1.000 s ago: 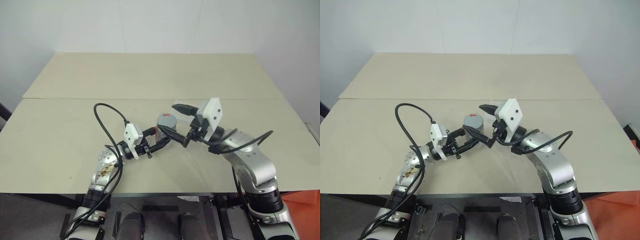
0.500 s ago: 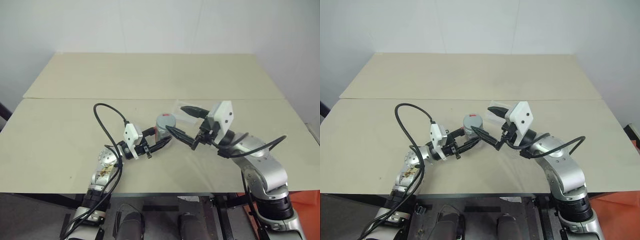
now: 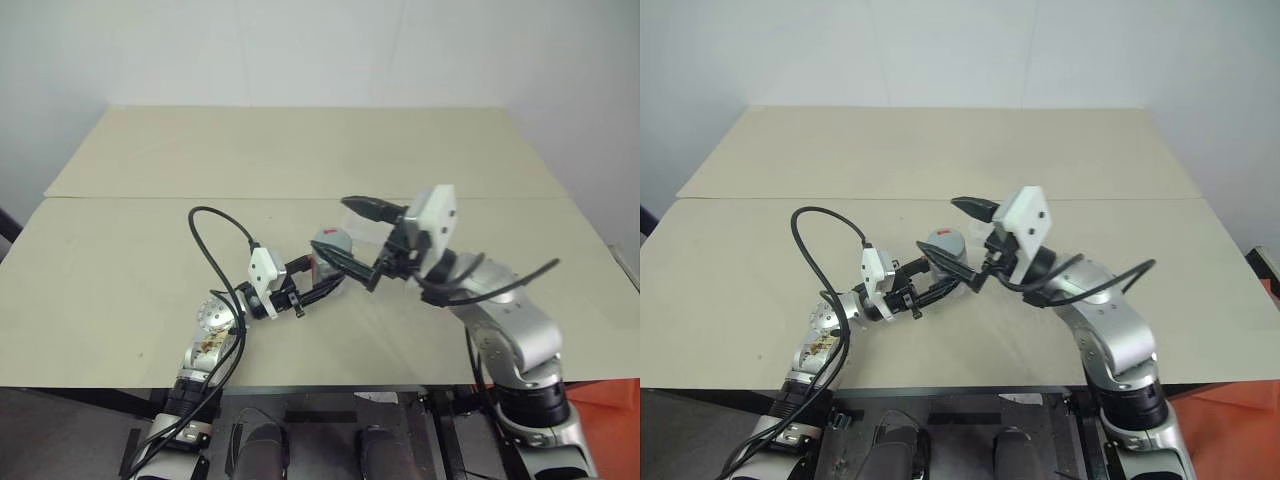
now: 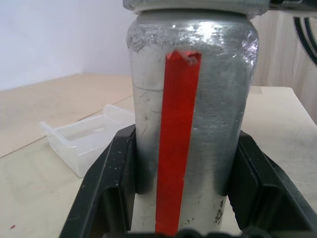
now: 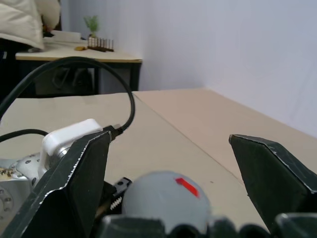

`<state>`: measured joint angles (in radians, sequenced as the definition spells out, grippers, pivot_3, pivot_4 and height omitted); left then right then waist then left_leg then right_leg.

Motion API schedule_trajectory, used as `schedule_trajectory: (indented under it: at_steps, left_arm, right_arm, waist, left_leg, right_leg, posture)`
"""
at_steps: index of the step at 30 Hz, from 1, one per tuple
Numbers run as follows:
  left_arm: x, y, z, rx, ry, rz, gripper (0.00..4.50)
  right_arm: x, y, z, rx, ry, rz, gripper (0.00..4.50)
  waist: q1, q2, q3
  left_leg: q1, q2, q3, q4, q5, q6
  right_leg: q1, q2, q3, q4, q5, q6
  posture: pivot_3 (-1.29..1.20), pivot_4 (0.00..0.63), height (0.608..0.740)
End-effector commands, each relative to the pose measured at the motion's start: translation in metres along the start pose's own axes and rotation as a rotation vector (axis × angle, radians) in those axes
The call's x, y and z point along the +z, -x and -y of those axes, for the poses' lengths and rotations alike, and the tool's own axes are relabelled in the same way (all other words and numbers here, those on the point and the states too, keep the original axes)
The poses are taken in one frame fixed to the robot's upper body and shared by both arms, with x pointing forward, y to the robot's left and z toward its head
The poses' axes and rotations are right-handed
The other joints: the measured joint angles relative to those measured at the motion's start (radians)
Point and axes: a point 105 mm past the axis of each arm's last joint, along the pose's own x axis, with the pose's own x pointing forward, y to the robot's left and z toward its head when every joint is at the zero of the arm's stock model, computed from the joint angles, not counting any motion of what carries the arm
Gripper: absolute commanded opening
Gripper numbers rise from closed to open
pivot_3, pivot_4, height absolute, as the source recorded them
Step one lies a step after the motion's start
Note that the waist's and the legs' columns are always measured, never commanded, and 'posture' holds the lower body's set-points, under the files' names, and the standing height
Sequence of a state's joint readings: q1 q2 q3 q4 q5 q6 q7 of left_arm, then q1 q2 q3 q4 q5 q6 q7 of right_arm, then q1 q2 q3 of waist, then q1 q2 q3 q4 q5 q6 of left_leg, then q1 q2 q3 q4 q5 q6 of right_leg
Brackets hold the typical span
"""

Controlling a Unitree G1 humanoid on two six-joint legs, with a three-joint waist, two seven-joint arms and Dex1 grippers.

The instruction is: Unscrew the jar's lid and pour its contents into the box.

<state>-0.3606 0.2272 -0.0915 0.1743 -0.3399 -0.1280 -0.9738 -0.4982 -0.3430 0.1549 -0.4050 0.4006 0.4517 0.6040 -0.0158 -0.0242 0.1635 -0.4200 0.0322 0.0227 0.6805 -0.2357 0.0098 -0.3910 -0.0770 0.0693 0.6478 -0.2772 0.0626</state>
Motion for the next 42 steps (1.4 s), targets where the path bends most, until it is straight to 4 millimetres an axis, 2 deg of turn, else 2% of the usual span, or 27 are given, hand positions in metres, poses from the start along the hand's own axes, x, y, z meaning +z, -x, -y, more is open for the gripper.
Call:
schedule_trajectory:
  at_steps: [1, 6, 30, 42]
  left_arm:
    - [0.012, -0.004, 0.001, -0.015, -0.036, 0.046, 2.13]
    - [0.014, -0.003, 0.0, -0.006, -0.04, 0.049, 2.13]
    - [0.011, -0.002, -0.002, -0.011, -0.032, 0.049, 2.13]
    - [0.011, -0.001, -0.003, -0.004, -0.035, 0.048, 2.13]
  right_arm:
    - [0.007, -0.009, 0.006, -0.024, 0.064, 0.023, 4.47]
    - [0.002, -0.01, 0.008, -0.026, 0.076, -0.002, 4.47]
    - [-0.004, 0.039, 0.012, -0.072, 0.059, -0.06, 4.47]
    - [-0.006, 0.051, 0.014, -0.09, 0.058, -0.074, 4.47]
  waist:
    - [0.003, 0.0, 0.0]
    - [0.004, 0.0, 0.0]
    - [0.003, 0.0, 0.0]
    - [0.003, 0.0, 0.0]
  left_leg:
    - [0.0, 0.0, 0.0, 0.0, 0.0, 0.0]
    - [-0.001, 0.0, 0.0, 0.0, 0.0, 0.0]
    - [-0.001, 0.0, 0.0, 0.0, 0.0, 0.0]
    - [-0.001, 0.0, 0.0, 0.0, 0.0, 0.0]
  right_leg:
    - [0.0, 0.0, 0.0, 0.0, 0.0, 0.0]
    - [-0.001, 0.0, 0.0, 0.0, 0.0, 0.0]
    - [0.0, 0.0, 0.0, 0.0, 0.0, 0.0]
    - [0.0, 0.0, 0.0, 0.0, 0.0, 0.0]
  posture:
    - [0.0, 0.15, 0.74]
    - [0.0, 0.15, 0.74]
    - [0.0, 0.15, 0.74]
    - [0.0, 0.15, 0.74]
